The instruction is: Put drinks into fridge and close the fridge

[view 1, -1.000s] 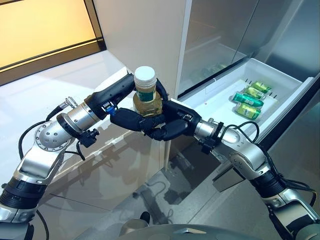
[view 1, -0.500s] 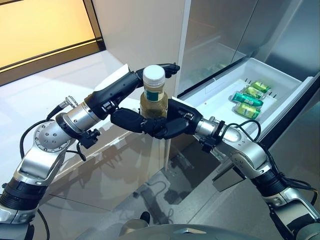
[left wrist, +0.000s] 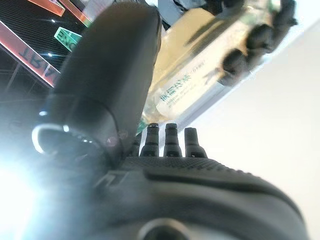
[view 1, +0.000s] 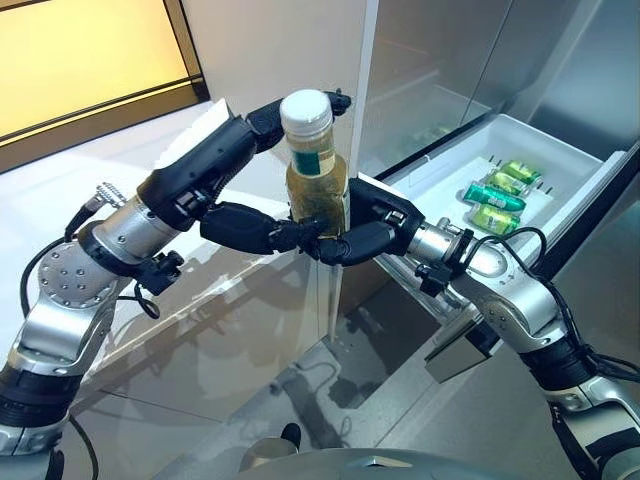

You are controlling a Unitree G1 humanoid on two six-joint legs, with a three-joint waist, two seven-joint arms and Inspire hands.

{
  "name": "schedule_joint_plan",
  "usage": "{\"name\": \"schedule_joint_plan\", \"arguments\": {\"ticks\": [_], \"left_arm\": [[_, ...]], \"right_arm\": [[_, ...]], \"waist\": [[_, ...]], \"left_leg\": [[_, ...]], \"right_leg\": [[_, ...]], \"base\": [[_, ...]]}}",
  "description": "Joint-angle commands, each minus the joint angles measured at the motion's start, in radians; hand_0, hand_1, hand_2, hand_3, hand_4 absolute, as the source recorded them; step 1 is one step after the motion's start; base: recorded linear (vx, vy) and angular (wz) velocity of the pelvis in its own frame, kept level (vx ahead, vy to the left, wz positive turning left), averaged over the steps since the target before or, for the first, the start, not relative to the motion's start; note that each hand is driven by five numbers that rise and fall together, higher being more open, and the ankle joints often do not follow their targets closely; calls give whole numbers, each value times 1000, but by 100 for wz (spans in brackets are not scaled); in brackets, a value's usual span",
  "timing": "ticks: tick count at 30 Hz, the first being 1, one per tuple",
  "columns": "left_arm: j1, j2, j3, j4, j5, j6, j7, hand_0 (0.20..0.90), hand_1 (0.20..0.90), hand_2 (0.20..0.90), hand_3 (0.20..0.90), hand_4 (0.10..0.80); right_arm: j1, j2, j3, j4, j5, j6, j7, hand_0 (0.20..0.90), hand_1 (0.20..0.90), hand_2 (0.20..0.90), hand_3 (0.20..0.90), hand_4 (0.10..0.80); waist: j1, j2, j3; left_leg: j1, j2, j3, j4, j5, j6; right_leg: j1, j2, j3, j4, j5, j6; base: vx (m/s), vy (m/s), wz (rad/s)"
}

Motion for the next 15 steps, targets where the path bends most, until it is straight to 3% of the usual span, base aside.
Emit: {"name": "schedule_joint_plan", "arguments": {"ticks": [1, 7, 15], "left_arm": [[-3, 20, 128, 52, -84, -85, 90, 900, 900, 900, 900, 800], [29, 6, 156, 57, -134, -103, 40, 900, 900, 900, 900, 800], [41, -49, 145, 32, -365, -40, -72, 900, 900, 900, 900, 800]], "right_arm": [[-66, -5, -164, -143, 141, -208, 0, 300, 300, 300, 200, 100], [-36, -25, -219, -164, 159, -234, 4, 300, 300, 300, 200, 100], [6, -36, -280, -183, 167, -265, -10, 300, 300, 300, 200, 100]], "waist": [[-21, -20, -109], [-27, -21, -111], [-39, -22, -112]], "left_leg": [[12, -78, 41, 1, -60, 69], [11, -77, 44, 1, -62, 69], [12, -75, 47, 1, -65, 67]], "right_leg": [[-29, 4, 35, 16, 41, 23], [-31, 5, 38, 15, 41, 24], [-34, 6, 42, 14, 42, 26]], "base": [[0, 0, 0], [0, 0, 0], [0, 0, 0]]}}
